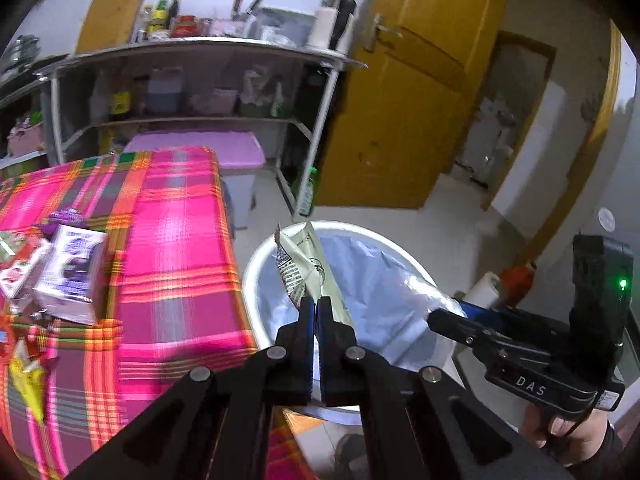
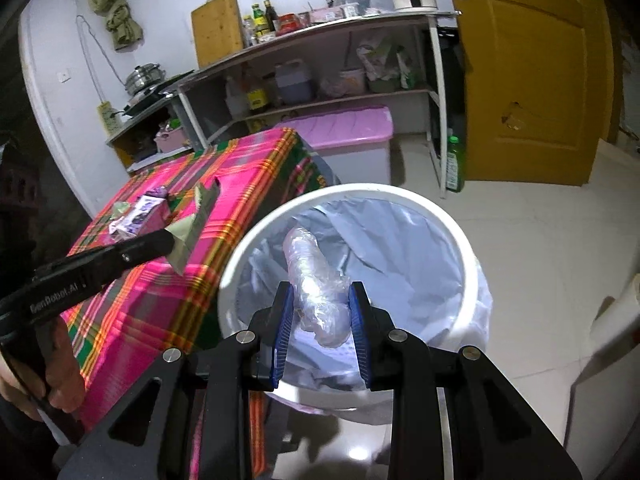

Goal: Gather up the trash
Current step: 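Move both items over the bin and open both grippers to release them, then grasp the purple grape milk carton with the right gripper while the left grasps the yellow wrapper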

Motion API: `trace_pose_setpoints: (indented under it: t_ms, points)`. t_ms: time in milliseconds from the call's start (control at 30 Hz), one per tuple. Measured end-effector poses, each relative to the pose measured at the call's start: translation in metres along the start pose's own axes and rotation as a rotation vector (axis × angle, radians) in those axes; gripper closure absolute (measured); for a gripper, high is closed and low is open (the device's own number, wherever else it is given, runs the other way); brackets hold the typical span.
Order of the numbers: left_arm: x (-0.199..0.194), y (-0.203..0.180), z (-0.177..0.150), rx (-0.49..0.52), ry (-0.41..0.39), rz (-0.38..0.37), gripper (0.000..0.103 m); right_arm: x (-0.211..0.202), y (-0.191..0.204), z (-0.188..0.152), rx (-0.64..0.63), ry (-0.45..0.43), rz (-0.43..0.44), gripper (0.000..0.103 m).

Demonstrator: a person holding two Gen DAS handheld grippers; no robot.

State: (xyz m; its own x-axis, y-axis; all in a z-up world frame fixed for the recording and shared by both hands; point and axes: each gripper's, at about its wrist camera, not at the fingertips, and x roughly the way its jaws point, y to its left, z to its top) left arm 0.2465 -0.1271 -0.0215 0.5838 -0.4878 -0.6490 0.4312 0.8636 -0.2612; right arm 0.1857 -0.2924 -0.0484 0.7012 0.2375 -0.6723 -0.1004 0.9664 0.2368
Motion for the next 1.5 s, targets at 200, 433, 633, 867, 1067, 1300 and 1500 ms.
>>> trace_pose_setpoints:
  t_ms: [200,433,633,867,1067,1300,1500]
  points:
    - [0.030,-0.009,-0.003,0.022,0.056,0.000,0.101,0.011,-0.013,-0.002,0.025,0.031,-0.021,0.073]
    - [0.040,-0.009,-0.006,0.023,0.078,0.000,0.100,0.016,-0.022,-0.004,0.034,0.039,-0.015,0.058]
    - [0.026,0.000,-0.005,-0.007,0.049,-0.002,0.100,0.006,-0.018,-0.002,0.036,0.009,-0.010,0.058]
    - [-0.015,0.004,-0.011,-0.010,-0.028,0.029,0.100,-0.020,0.002,0.000,0.002,-0.042,-0.017,0.058]
    - [-0.058,0.014,-0.031,-0.026,-0.084,0.080,0.100,-0.042,0.028,-0.005,-0.029,-0.073,0.010,0.058]
    - [-0.097,0.026,-0.055,-0.048,-0.110,0.133,0.100,-0.050,0.065,-0.012,-0.091,-0.094,0.092,0.056]
    - [-0.123,0.039,-0.074,-0.064,-0.132,0.177,0.100,-0.042,0.091,-0.015,-0.137,-0.070,0.140,0.050]
